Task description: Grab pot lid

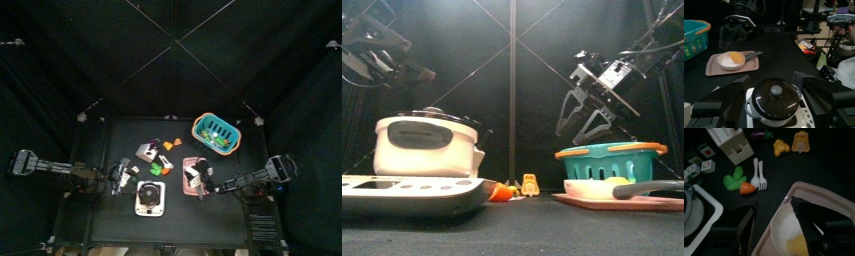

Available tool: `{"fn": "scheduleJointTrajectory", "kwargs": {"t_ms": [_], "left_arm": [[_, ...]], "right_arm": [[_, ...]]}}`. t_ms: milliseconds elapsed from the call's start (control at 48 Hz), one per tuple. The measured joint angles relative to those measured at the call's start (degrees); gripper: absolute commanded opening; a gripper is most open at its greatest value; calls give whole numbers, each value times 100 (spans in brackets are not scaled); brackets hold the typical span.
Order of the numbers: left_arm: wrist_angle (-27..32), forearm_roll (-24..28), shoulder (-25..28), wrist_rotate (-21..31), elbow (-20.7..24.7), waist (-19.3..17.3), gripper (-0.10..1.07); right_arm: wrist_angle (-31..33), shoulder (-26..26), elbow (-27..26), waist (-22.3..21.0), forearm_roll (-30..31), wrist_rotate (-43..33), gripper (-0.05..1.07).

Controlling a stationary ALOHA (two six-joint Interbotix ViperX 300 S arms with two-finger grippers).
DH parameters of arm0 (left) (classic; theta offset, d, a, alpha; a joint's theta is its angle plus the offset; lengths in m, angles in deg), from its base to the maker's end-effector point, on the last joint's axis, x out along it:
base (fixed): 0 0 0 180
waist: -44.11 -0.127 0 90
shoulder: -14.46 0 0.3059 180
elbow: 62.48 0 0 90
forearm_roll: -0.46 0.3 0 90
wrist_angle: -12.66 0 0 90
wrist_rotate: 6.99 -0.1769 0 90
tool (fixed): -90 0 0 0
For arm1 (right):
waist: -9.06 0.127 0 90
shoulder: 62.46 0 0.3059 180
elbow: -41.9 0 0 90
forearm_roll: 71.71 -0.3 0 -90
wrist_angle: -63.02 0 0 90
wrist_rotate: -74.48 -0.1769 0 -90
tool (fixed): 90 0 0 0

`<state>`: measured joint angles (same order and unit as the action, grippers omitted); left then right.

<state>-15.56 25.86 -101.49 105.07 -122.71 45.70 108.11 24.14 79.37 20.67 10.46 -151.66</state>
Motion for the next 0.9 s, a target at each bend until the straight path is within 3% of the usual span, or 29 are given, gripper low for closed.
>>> {"fn": "scheduleJointTrajectory", "kwargs": {"t_ms": [146,479,729,896], "left_arm": [[-9,-70,562,9,246,202,103],[492,-580,1687,-167,677,580,103],[1318,-668,1837,-598,984,703,103],[1468,-712,1863,-800,1090,703,103]], "right_arm": [[9,123,97,-299,123,0,89],[-105,659,272,-325,237,0,89],[-105,606,352,-299,132,-9,89],[-105,448,352,-316,53,-9,89]]}}
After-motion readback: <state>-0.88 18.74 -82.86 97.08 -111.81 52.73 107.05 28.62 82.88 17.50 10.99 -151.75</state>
